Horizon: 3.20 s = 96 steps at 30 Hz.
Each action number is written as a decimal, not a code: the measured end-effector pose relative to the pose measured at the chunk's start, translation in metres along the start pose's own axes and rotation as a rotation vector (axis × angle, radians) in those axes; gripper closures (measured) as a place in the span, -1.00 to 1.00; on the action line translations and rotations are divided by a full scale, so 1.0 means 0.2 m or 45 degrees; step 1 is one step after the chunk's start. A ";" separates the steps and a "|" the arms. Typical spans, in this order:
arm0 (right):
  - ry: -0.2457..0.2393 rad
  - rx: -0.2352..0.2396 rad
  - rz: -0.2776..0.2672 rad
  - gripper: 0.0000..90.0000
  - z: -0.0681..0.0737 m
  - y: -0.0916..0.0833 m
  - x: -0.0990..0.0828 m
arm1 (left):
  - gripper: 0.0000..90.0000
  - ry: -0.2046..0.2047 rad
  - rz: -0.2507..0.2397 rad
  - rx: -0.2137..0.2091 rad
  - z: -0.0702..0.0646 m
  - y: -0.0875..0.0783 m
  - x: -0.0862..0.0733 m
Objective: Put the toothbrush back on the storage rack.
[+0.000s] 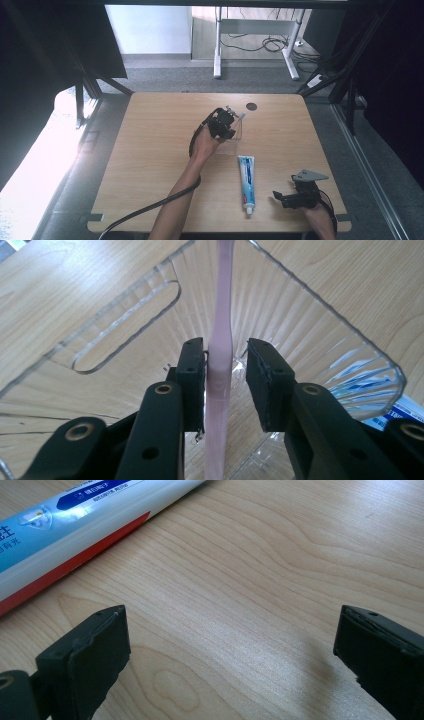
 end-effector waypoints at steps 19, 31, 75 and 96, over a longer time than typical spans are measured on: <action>-0.008 -0.003 0.003 -0.96 0.00 0.00 0.00 | -0.05 -0.038 -0.089 -0.031 0.01 -0.15 0.03; -0.006 -0.001 -0.001 -0.96 0.00 0.00 0.00 | -0.51 -0.085 -0.120 -0.063 0.01 -0.22 0.01; -0.008 -0.009 0.009 -0.96 0.00 0.00 0.00 | -0.71 -0.018 -0.136 -0.046 -0.02 -0.46 -0.28; -0.017 -0.008 0.013 -0.96 0.01 0.01 0.00 | -0.71 -0.019 -0.182 -0.063 -0.08 -0.54 -0.48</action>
Point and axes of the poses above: each handheld gripper's, and its own axes: y roughly forward along the jaws, x roughly out of its top, z roughly to its left, the point moved 8 cm from there along y, roughly forward along the jaws, and after that the axes turned 6 degrees about y, right-handed, at the moved point
